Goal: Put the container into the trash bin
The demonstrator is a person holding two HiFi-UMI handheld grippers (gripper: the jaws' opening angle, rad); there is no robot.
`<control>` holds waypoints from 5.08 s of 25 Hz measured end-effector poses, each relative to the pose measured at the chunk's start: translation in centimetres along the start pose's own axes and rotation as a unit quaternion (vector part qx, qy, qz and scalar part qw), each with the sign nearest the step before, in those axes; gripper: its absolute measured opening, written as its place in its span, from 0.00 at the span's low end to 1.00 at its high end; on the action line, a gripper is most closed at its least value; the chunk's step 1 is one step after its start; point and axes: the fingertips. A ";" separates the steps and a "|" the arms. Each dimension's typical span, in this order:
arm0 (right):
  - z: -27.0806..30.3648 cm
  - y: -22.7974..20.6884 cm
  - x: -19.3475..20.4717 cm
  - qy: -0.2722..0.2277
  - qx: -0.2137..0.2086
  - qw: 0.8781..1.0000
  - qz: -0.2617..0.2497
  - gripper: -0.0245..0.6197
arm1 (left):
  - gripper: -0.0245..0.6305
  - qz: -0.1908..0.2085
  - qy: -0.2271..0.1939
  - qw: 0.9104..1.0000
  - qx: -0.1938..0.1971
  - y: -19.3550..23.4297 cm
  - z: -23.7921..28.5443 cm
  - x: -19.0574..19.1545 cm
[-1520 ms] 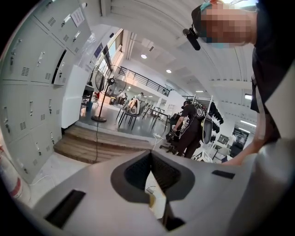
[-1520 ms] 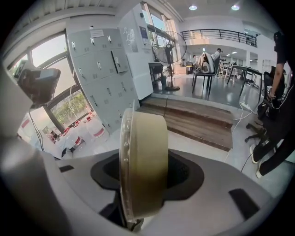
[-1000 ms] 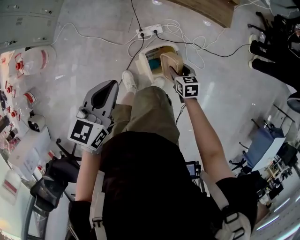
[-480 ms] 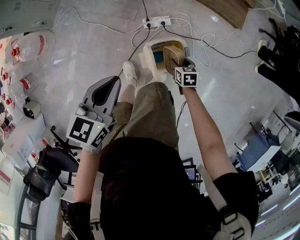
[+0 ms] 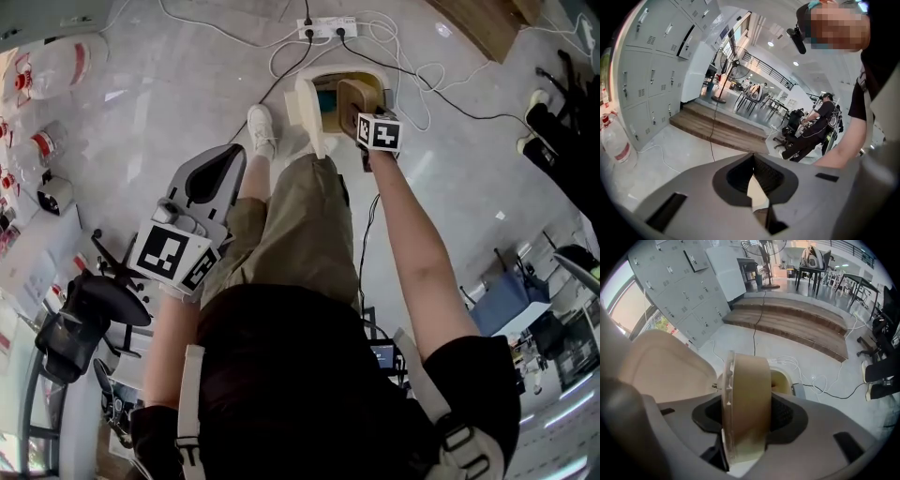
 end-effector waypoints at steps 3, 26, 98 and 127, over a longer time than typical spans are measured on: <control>1.3 -0.4 0.2 0.010 0.002 1.000 0.007 0.39 | 0.05 -0.007 0.003 1.000 -0.005 0.6 0.3 0.7; 10.7 -0.4 3.3 0.082 0.006 0.997 -0.002 0.40 | 0.05 -0.061 0.026 0.996 -0.057 6.9 0.7 6.4; -9.4 3.3 -4.7 -0.093 -0.129 0.979 0.125 0.06 | 0.05 0.017 0.026 0.999 0.030 -4.2 2.4 4.2; -41.1 3.1 -10.2 -0.333 -0.096 0.934 0.086 0.06 | 0.05 0.072 -0.001 0.981 0.179 -19.9 4.2 -5.1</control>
Point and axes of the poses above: the fingertips, and each gripper's own axes: z forward along the fingers, y to its left, x out of its underside, and after that the axes turned 8 degrees about -y, right-handed
